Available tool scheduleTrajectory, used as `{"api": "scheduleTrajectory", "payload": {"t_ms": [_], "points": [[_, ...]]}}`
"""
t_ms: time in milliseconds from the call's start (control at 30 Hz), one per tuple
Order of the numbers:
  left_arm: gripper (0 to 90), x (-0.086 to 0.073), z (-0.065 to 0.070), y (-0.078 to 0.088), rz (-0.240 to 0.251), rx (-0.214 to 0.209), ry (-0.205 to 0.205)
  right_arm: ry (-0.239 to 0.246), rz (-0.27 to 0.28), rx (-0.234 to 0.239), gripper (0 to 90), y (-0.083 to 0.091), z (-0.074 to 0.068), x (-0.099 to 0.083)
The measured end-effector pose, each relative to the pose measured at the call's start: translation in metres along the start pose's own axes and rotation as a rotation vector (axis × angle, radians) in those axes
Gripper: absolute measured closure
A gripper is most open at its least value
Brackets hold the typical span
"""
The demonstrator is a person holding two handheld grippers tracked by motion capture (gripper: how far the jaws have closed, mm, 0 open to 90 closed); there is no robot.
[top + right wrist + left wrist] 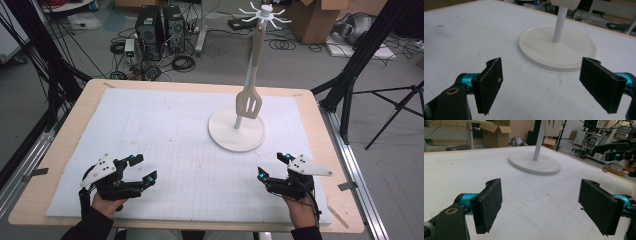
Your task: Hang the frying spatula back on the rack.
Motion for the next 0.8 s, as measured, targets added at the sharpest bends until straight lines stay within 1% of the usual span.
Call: {"api": "scheduleTrajectory", "payload": {"t_ms": [67,200,267,333,367,400,433,467,567,800], "points": [[19.7,0.0001,0.0014,0.0015,0.002,0.002,-0.004,-0.001,0.003,-0.006,17.7,0.0017,-0.0002,0.0002],[19.7,-0.0001,0.0053,0.0027,-0.005,-0.004,-0.019,0.023,-0.003,-0.009,17.7,0.0013,-0.0041,0.0006],[19.7,-0.0005,0.0068,0.0025,-0.003,-0.004,-0.013,0.031,-0.008,-0.007,17.8,0.001,-0.0068,0.001],[19.7,-0.0007,0.0071,0.0023,-0.005,-0.005,-0.02,0.037,-0.014,-0.006,17.8,0.0001,-0.0086,0.0008],[19.7,-0.0011,0.0079,0.002,-0.005,-0.006,-0.015,0.045,-0.013,-0.008,17.8,-0.0009,-0.0085,0.0007],[19.7,-0.0013,0.0075,0.0019,-0.009,-0.006,-0.019,0.043,-0.02,-0.009,17.9,-0.0014,-0.009,0.0004],[19.7,-0.0015,0.007,0.0018,-0.012,-0.004,-0.019,0.052,-0.018,-0.009,17.9,-0.0022,-0.0084,0.0005],[19.7,-0.0017,0.007,0.0017,-0.008,0.0,-0.012,0.049,-0.017,-0.009,17.9,-0.0025,-0.0083,0.0005],[19.7,-0.0019,0.0057,0.0014,-0.014,0.003,-0.016,0.047,-0.022,-0.006,18.0,-0.003,-0.0085,-0.0002],[19.7,-0.0028,0.0055,0.0008,-0.022,0.003,-0.011,0.063,-0.027,0.0,18.1,-0.0057,-0.0091,-0.001]]}}
Point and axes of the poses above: each handheld gripper's, and its own axes: y roughly backward along the jaws, x roughly out of its top, z roughly to its right, the point moved 2 cm from there along -y, roughly forward along the jaws, and after that the axes turned 6 degrees about -x, right-handed, at the moved point
